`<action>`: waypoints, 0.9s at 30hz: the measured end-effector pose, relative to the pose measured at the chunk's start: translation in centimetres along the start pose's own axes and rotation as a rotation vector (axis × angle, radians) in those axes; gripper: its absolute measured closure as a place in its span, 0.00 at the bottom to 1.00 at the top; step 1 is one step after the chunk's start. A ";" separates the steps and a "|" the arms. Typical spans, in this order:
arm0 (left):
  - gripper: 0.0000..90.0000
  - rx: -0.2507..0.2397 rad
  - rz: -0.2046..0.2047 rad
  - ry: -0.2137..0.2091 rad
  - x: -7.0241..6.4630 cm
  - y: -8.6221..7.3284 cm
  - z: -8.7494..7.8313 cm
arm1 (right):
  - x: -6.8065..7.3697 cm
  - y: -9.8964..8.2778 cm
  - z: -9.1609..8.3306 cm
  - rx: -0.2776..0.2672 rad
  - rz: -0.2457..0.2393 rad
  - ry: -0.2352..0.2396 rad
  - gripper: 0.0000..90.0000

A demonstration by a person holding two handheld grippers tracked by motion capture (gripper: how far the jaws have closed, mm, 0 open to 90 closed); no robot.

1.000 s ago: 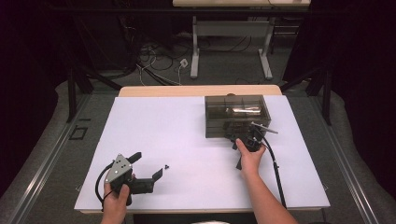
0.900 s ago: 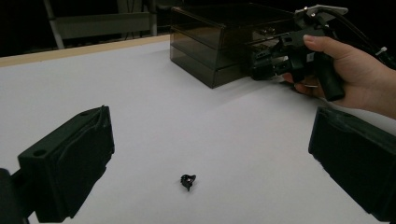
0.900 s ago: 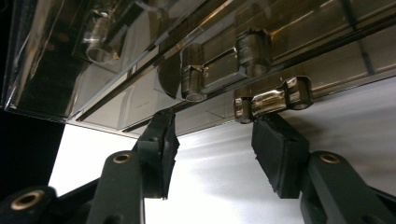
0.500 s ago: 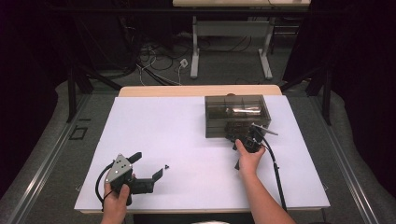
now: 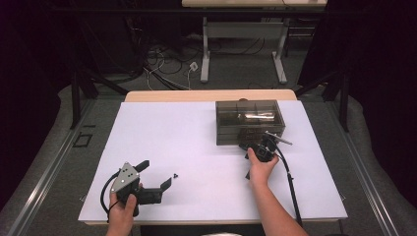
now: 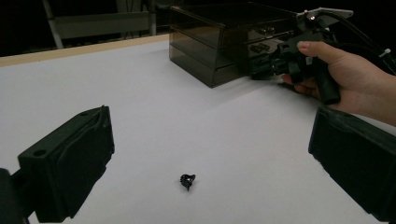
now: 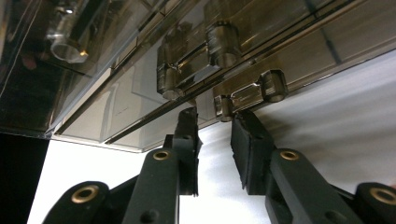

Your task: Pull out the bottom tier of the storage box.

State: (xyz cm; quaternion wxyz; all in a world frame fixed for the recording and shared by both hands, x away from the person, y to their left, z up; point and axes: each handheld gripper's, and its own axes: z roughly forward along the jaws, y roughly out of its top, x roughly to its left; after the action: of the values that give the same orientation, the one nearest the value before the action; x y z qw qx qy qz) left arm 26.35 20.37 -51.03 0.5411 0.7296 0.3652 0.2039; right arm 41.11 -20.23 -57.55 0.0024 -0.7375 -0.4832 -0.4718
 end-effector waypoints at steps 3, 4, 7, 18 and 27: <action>0.00 0.001 0.000 0.000 0.0 0.0 0.0 | 0.0 -0.1 0.0 -0.011 0.014 -0.004 0.84; 0.00 0.002 0.002 0.001 0.0 0.0 0.0 | 0.1 0.0 0.1 -0.020 0.033 -0.003 0.85; 0.00 0.003 0.003 0.000 0.0 0.0 0.0 | 0.1 -0.1 0.0 -0.008 0.031 -0.015 0.87; 0.00 0.002 0.002 -0.001 0.0 0.0 0.0 | -0.2 -0.2 0.0 -0.025 0.020 -0.013 0.92; 0.00 0.002 0.001 -0.001 0.0 0.0 0.0 | -0.1 -0.1 -0.1 -0.012 0.039 0.017 0.92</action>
State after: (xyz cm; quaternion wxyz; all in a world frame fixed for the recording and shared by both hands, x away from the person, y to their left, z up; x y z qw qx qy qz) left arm 26.38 20.35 -51.07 0.5403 0.7305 0.3647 0.2035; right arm 40.93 -20.33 -57.60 0.0114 -0.7429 -0.4658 -0.4806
